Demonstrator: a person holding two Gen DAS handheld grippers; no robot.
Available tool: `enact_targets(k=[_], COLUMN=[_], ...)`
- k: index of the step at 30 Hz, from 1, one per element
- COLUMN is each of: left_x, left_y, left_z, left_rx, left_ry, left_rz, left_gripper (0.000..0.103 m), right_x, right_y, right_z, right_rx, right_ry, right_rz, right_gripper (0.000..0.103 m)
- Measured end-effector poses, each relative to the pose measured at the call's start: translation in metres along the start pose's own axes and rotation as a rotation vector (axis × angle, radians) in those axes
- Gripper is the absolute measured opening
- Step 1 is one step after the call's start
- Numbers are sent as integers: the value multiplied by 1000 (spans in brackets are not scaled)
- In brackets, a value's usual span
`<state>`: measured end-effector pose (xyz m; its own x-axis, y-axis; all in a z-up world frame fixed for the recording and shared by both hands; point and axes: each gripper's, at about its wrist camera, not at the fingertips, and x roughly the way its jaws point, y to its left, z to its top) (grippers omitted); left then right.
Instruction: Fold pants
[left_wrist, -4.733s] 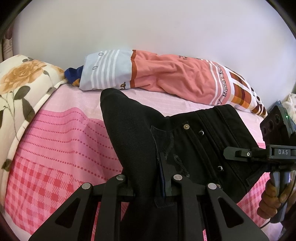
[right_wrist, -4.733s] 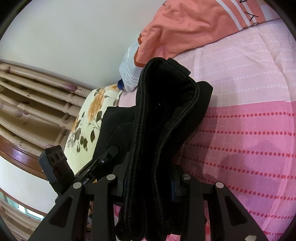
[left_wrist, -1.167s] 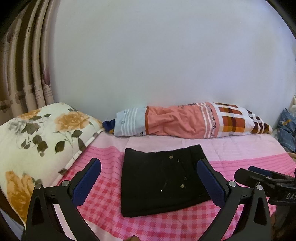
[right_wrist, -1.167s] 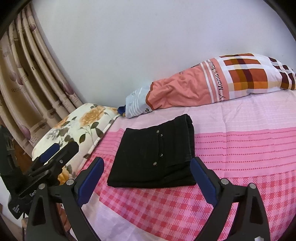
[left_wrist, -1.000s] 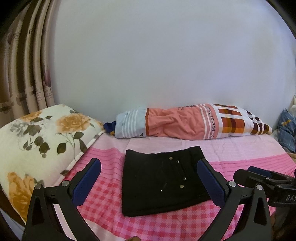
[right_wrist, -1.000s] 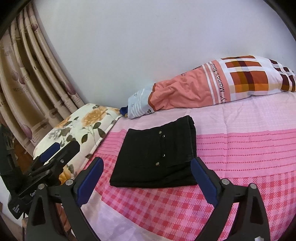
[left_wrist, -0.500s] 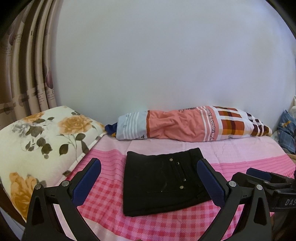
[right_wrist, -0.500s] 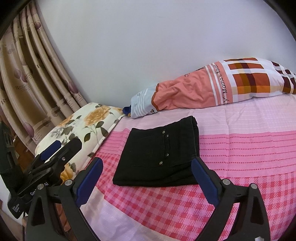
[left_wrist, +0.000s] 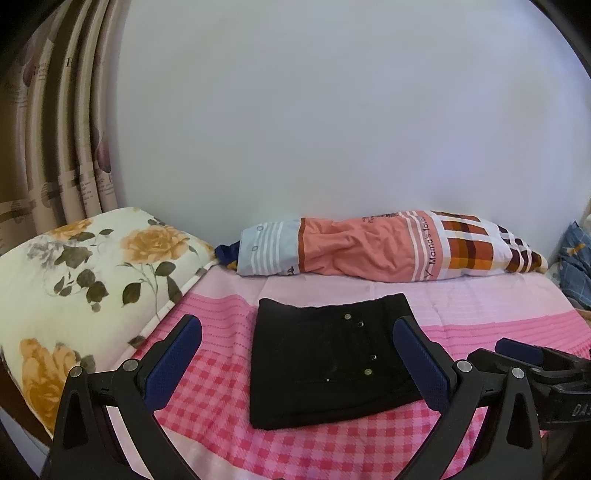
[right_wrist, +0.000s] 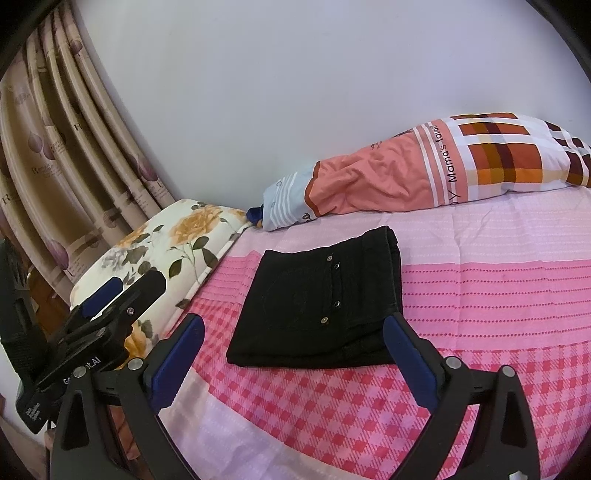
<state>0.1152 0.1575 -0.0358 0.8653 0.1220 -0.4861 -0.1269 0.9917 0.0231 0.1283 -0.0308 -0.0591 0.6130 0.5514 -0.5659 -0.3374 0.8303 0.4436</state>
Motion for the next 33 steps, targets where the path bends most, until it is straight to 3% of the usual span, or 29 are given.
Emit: enact_targets(k=[12,24,33], left_x=[1,19,16], left_y=[1,7,11], left_z=[-1,-5,-9], left_rx=[-1,-57,-68], left_ry=[0,59,11], left_rz=[-2,-90,-2], left_gripper=[103,103,103], right_x=[1,3,5], right_y=[0,0,-3], right_z=[1,-3,-3], right_rx=[-1,1,-2], right_ry=[0,9,8], right_rz=[-1,0,-3], right_gripper=[97,97,101])
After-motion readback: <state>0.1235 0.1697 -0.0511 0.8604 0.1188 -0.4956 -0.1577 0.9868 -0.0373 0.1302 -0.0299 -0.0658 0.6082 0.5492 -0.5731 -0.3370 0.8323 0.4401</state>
